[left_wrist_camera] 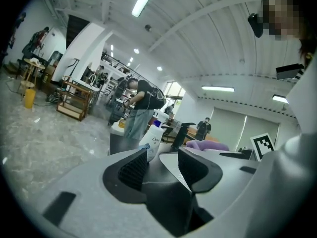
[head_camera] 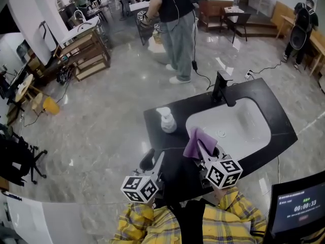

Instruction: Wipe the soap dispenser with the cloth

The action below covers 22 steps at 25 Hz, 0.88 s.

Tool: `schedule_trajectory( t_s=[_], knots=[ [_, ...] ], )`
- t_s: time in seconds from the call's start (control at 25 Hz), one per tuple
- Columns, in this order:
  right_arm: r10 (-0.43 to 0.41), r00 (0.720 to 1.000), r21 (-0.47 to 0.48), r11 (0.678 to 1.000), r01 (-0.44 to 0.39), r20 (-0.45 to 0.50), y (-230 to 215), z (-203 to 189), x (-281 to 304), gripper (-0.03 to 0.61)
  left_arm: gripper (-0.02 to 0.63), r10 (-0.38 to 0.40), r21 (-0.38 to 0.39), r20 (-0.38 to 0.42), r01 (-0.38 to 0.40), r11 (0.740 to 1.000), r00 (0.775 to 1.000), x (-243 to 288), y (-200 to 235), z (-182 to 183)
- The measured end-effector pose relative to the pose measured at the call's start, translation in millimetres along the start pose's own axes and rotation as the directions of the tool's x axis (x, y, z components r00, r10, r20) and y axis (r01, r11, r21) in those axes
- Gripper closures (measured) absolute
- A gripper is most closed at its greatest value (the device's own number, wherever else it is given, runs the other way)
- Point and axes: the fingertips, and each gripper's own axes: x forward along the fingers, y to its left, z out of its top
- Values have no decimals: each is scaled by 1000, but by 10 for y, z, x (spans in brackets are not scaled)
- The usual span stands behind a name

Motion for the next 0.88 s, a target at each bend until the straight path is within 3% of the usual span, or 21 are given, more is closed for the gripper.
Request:
schedule_trajectory(
  t_s=[0.56, 0.88],
  knots=[
    [-22, 1000, 12, 1000, 22, -11, -286, -5, -517, 537, 440, 58, -10, 13, -58, 998, 998, -242, -143, -108],
    [18, 999, 13, 1000, -18, -28, -308, -31, -605, 537, 440, 76, -21, 9, -76, 997, 997, -319, -274, -235]
  ],
)
